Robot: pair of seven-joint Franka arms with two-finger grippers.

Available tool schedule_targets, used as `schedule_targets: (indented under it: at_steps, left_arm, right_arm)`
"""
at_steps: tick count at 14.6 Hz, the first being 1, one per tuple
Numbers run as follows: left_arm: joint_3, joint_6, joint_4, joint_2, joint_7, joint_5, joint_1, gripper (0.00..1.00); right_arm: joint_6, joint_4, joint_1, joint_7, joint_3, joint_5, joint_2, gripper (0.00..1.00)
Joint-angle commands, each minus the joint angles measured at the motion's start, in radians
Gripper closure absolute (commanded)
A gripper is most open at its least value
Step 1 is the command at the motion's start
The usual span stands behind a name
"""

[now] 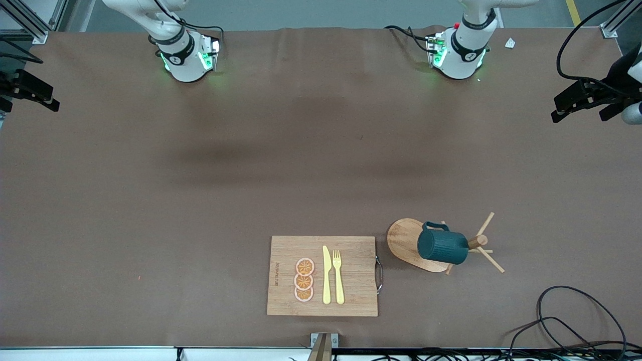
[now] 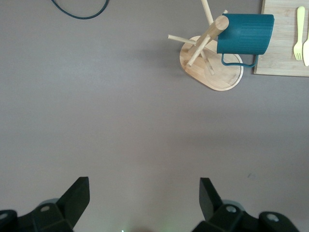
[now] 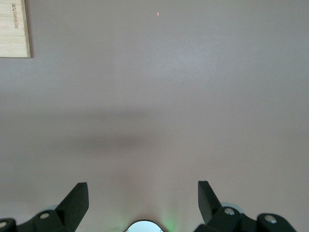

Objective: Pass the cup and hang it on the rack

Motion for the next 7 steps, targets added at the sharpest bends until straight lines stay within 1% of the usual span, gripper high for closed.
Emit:
schedule_targets:
  at_steps: [1, 7]
  left_arm:
    - [0.006, 0.016, -0.012, -0.017, 0.020, 0.013, -0.004, 0.00]
    - [0.006, 0.021, -0.003, -0.010, 0.020, 0.016, -0.003, 0.00]
  right_arm:
    - [-0.003, -0.007, -0.003, -0.009, 0.002, -0.003, -0.013, 0.00]
    - [-0.002, -0.007, -0.003, -0.009, 0.001, -0.003, -0.013, 0.00]
